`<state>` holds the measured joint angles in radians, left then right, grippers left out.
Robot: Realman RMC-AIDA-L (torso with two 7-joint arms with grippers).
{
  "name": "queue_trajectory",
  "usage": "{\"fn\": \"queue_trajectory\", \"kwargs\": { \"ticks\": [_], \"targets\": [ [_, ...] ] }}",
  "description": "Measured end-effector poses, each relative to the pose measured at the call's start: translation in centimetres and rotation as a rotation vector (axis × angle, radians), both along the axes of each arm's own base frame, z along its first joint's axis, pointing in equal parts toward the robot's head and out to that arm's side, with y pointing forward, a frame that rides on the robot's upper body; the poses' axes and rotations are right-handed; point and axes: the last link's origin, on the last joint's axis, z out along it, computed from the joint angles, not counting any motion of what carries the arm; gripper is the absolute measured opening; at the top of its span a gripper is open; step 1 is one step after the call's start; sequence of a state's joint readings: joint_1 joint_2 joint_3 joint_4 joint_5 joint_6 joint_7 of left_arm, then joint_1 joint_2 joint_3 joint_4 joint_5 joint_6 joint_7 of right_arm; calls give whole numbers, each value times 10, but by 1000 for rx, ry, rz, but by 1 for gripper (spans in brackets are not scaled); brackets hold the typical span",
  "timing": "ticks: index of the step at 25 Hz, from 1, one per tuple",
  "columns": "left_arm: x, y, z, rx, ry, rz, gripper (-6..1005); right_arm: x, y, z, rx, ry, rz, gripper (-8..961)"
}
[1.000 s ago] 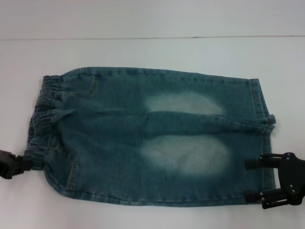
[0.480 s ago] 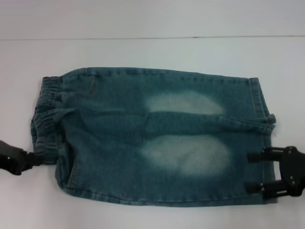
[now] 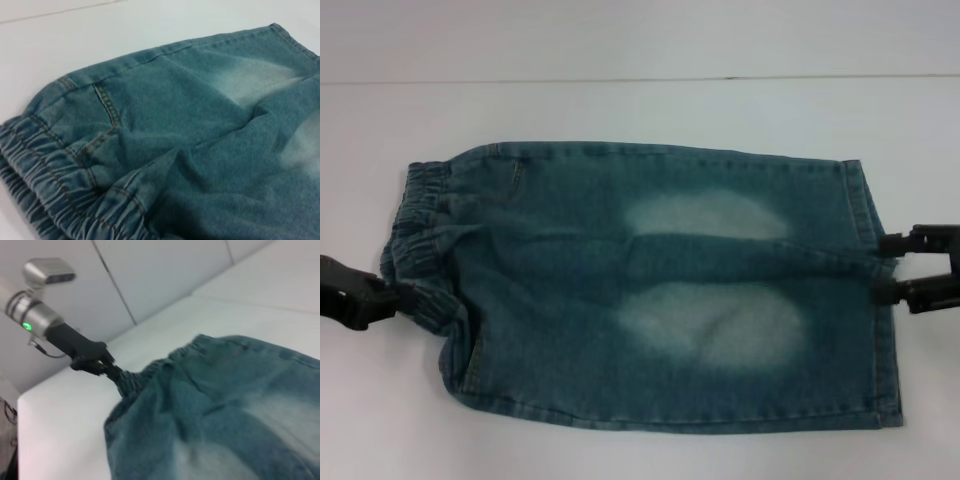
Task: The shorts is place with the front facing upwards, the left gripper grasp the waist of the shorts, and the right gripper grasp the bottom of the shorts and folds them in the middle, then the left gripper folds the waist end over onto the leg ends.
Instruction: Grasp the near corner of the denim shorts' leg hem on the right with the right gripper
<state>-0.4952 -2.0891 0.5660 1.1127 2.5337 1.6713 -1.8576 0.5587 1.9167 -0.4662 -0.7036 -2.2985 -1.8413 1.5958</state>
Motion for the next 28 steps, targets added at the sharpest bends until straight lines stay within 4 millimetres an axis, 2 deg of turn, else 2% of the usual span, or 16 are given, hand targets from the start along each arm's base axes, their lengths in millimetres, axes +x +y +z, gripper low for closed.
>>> {"fn": "queue_trajectory", "kwargs": {
  "ticks": [8, 17, 28],
  "targets": [
    [5, 5, 0, -1, 5, -7, 61, -5, 4, 10, -138, -202, -47, 941],
    [9, 6, -1, -18, -2, -20, 53, 9, -4, -1, -290, -412, -76, 935],
    [15, 4, -7, -58, -6, -43, 44, 9, -10, -19, -389, -488, -52, 913]
  ]
}}
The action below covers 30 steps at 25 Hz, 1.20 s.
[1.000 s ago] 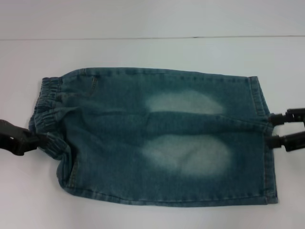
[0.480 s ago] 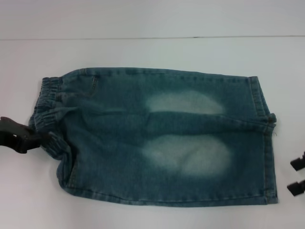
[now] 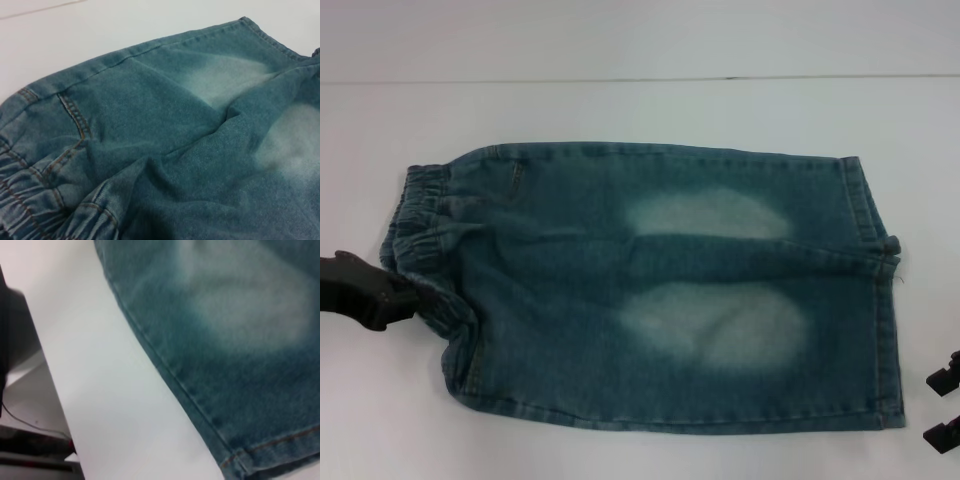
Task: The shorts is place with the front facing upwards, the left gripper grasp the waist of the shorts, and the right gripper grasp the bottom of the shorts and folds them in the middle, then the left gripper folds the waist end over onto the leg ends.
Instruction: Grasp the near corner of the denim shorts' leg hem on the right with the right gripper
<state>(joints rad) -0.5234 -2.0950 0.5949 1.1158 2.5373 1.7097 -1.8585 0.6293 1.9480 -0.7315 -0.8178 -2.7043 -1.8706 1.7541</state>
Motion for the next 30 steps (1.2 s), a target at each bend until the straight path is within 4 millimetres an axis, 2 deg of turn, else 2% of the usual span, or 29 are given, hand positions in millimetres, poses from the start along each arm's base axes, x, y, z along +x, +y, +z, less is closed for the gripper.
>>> {"fn": "queue_trajectory", "kwargs": {
  "ticks": [30],
  "targets": [
    [3, 6, 2, 15, 2, -6, 44, -9, 1, -21, -66, -48, 24, 853]
  ]
}}
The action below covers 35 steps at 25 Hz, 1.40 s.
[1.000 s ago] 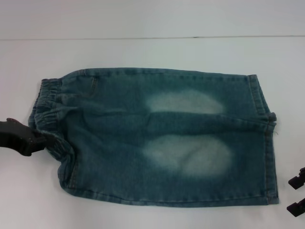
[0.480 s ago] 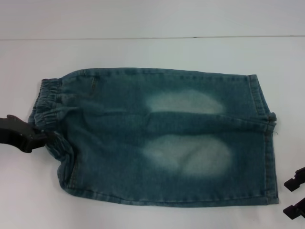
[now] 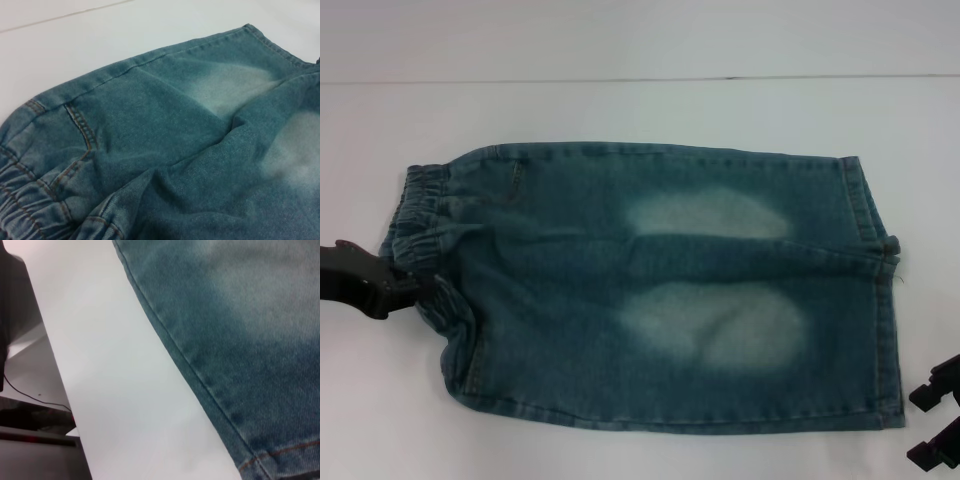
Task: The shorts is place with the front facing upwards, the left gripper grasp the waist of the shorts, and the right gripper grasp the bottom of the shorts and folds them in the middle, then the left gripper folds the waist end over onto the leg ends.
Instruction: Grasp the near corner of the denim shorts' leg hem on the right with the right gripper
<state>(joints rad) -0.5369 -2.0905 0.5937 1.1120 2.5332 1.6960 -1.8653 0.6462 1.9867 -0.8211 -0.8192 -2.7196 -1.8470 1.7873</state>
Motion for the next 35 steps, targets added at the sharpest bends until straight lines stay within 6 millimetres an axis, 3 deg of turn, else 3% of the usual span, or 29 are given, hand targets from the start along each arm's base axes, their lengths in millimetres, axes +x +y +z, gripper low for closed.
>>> {"fn": "queue_trajectory", "kwargs": {
  "ticks": [35],
  "targets": [
    [-5, 2, -4, 14, 8, 13, 44, -13, 13, -20, 22, 61, 31, 783]
  ]
}}
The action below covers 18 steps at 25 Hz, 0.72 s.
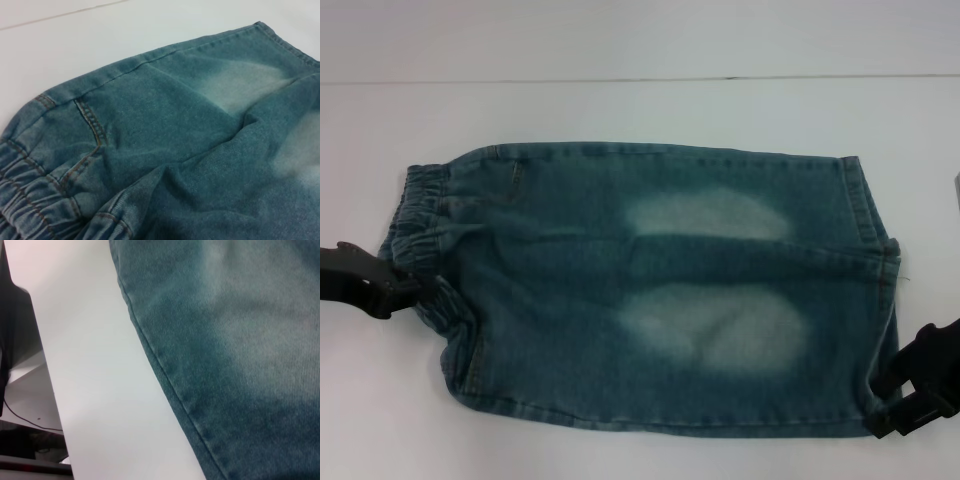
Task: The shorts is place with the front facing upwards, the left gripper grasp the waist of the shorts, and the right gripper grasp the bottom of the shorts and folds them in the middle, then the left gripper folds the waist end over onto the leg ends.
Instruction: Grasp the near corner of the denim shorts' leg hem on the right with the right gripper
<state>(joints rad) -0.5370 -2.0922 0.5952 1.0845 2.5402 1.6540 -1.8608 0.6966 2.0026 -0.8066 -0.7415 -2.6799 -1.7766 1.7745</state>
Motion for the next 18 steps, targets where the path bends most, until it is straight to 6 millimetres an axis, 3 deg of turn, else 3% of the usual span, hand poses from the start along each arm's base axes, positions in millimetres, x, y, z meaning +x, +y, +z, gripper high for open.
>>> {"fn": "queue_trajectory", "kwargs": {
  "ticks": [10, 16, 18],
  "targets": [
    [1, 1, -1, -1, -1, -5, 45, 3, 1, -3, 12, -20, 0, 322],
    [2, 0, -1, -6, -4, -4, 44, 4, 1, -4, 12, -22, 1, 94],
    [2, 0, -1, -7, -4, -4, 44, 5, 1, -4, 11, -23, 2, 79]
  ]
}}
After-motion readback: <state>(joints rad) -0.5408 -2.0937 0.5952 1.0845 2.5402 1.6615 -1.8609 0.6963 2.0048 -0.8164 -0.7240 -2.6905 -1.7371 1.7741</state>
